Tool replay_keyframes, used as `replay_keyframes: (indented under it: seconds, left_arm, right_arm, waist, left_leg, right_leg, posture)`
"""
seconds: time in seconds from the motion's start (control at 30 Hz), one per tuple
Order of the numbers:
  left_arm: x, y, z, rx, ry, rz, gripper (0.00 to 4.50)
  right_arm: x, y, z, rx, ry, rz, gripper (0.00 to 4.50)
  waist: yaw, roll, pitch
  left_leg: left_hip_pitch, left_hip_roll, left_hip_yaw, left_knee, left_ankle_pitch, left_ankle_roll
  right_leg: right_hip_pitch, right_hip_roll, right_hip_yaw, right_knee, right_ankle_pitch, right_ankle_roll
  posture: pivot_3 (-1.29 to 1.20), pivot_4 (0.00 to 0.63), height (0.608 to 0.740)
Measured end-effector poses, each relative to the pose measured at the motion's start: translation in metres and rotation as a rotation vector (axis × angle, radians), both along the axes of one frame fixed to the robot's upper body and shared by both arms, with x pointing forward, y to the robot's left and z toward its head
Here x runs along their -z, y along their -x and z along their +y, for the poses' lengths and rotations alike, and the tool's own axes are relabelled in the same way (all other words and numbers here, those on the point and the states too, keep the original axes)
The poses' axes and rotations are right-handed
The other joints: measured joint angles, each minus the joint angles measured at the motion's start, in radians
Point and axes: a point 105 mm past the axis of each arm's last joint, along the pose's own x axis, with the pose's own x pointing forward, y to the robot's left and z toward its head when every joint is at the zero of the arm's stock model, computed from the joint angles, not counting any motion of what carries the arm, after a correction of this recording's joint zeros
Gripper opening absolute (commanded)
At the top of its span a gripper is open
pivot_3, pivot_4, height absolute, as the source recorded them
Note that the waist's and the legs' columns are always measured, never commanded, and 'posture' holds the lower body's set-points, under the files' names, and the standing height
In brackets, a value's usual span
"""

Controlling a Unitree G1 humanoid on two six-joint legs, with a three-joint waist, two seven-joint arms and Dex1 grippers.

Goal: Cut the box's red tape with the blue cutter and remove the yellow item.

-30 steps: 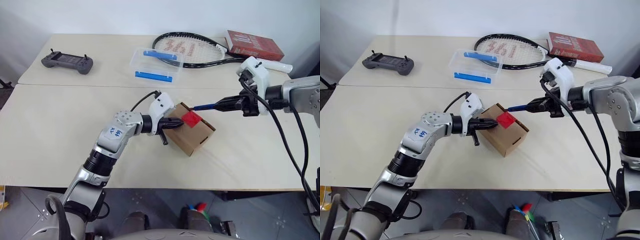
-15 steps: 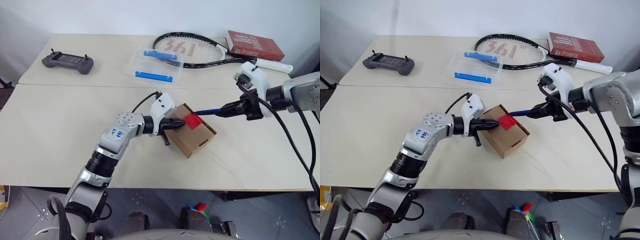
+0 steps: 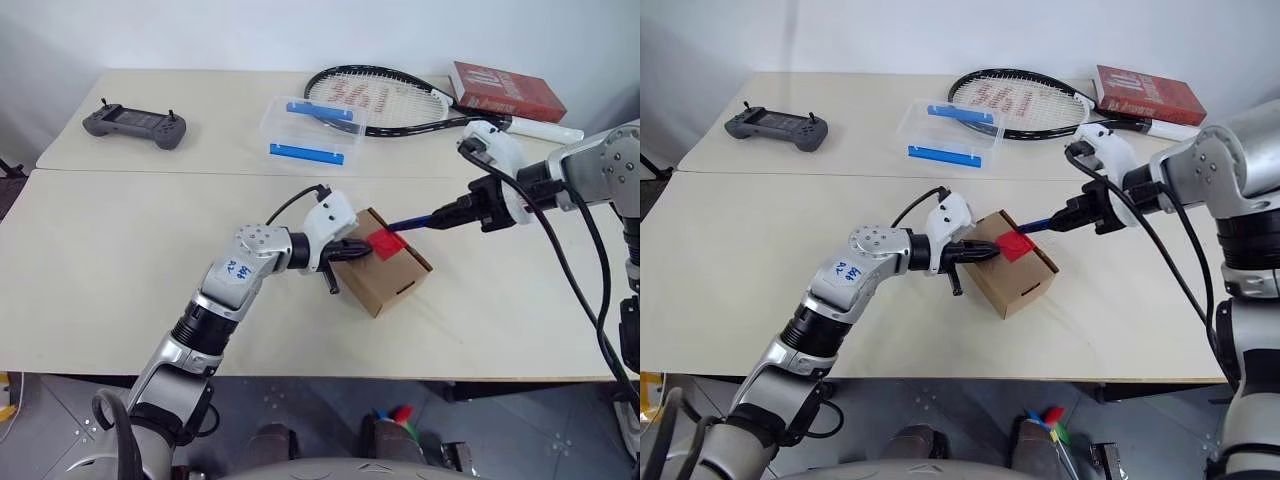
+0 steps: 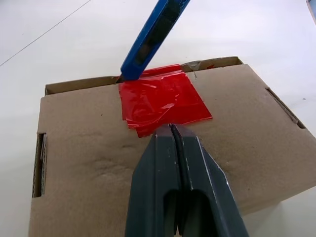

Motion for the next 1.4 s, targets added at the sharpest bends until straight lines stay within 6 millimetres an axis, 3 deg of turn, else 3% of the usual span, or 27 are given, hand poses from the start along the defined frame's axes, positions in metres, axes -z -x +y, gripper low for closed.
replay_keyframes:
  seconds: [0.5,0.7,0.93,1.03,1.13,1.23,1.4]
  left_arm:
    - [0.002,0.001,-0.002,0.018,-0.026,-0.012,0.00]
    - [0.001,0.001,-0.002,0.022,-0.028,-0.013,0.00]
    - [-0.001,0.004,0.007,0.070,0.083,0.056,0.00]
    - [-0.004,0.004,0.019,0.107,0.117,0.077,0.00]
    - [-0.004,0.002,0.048,0.098,0.142,0.108,0.00]
    - [-0.007,0.009,0.062,0.145,0.143,0.120,0.00]
    - [-0.013,0.013,0.094,0.079,0.174,0.112,0.00]
  right_arm:
    - [0.000,0.032,-0.022,-0.019,0.078,0.110,0.17]
    - [0.002,0.054,-0.039,-0.009,0.106,0.140,0.17]
    - [-0.020,0.065,-0.051,0.019,-0.052,0.086,0.17]
    - [-0.028,0.070,-0.070,0.076,-0.176,0.038,0.17]
    - [-0.034,0.064,-0.106,0.201,-0.277,-0.101,0.17]
    - [-0.029,0.059,-0.138,0.286,-0.329,-0.245,0.17]
    - [0.034,0.041,-0.187,0.454,-0.293,-0.426,0.17]
  waist:
    - [0.002,0.000,0.000]
    - [0.002,0.000,0.000]
    - [0.002,0.000,0.000]
    - [0.003,-0.001,0.000]
    - [0.002,-0.001,0.000]
    - [0.004,-0.001,0.000]
    - [-0.001,-0.001,0.000]
  left_leg:
    - [0.000,0.000,0.000,0.000,0.000,0.000]
    - [0.000,0.000,-0.001,0.000,-0.001,-0.001]
    - [-0.001,0.001,0.000,0.000,-0.001,-0.001]
    - [-0.002,0.001,0.000,0.000,-0.001,-0.001]
    - [-0.002,0.001,0.001,0.000,-0.001,0.000]
    - [-0.002,0.001,0.001,0.000,-0.001,0.000]
    - [0.000,0.001,0.003,0.000,-0.001,0.000]
  right_leg:
    - [0.001,0.000,0.000,-0.001,0.000,0.000]
    - [0.001,-0.001,0.000,-0.002,0.000,0.000]
    - [0.000,-0.001,0.000,-0.003,0.000,0.000]
    - [0.000,-0.001,-0.001,-0.003,0.000,0.000]
    - [-0.001,-0.001,-0.001,-0.002,0.000,0.000]
    - [-0.001,-0.001,-0.002,-0.001,0.000,0.000]
    - [0.000,-0.001,-0.001,-0.001,0.000,0.000]
  posture:
    - [0.00,0.150,0.740]
    - [0.00,0.150,0.740]
    - [0.00,0.150,0.740]
    - [0.00,0.150,0.740]
    - [0.00,0.150,0.740]
    - [0.00,0.150,0.740]
    - [0.00,0.150,0.740]
